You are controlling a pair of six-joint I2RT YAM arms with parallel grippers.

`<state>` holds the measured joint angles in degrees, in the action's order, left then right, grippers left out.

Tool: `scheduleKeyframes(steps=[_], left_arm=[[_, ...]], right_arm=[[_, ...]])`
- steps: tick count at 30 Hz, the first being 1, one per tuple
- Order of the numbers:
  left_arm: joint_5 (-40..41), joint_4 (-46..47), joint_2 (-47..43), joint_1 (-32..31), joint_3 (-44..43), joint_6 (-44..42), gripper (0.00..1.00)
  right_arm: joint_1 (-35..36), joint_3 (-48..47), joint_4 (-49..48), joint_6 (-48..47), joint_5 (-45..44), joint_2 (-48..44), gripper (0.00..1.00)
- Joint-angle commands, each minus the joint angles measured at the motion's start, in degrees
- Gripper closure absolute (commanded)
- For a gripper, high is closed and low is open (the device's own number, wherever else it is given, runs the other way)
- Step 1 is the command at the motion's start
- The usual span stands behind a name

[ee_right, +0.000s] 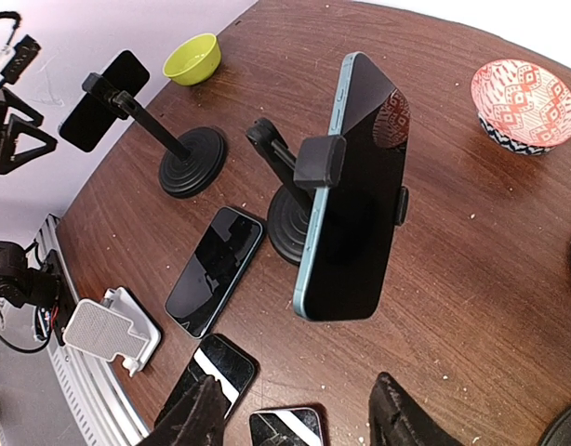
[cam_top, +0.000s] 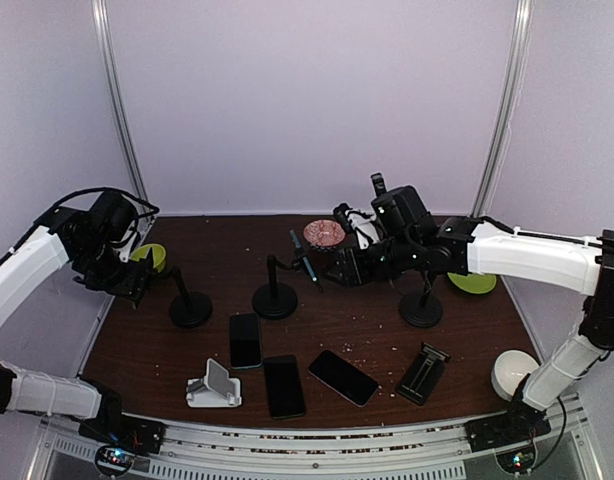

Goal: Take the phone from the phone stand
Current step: Pick up the phone stand with the phone from the center of the board.

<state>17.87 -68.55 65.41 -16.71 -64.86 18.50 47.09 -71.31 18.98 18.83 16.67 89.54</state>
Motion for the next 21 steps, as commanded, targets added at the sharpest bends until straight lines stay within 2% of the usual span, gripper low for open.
scheduleKeyframes(steps=[1,7,16,21], left_arm=[[-2.7,4.7,2.7,3.0,1.7,-0.9,0.24],[-4.4,7.7,6.9,5.4,2.6,-1.0,0.36],[-9.2,12.3,7.6,5.5,4.7,-2.9,0.73],[-12.4,14.7,7.5,5.5,5.5,-4.8,0.82]], right_arm=[[0.0,2.1,-1.7,0.4,-1.0,-2.9,0.46],[-0.1,1.9,-2.0,0.4,-0.4,-1.4,0.46],[-0.3,-1.4,-0.6,-1.0,-1.0,1.4,0.46],[-0.3,-4.4,0.6,-2.3,-0.3,2.5,0.46]])
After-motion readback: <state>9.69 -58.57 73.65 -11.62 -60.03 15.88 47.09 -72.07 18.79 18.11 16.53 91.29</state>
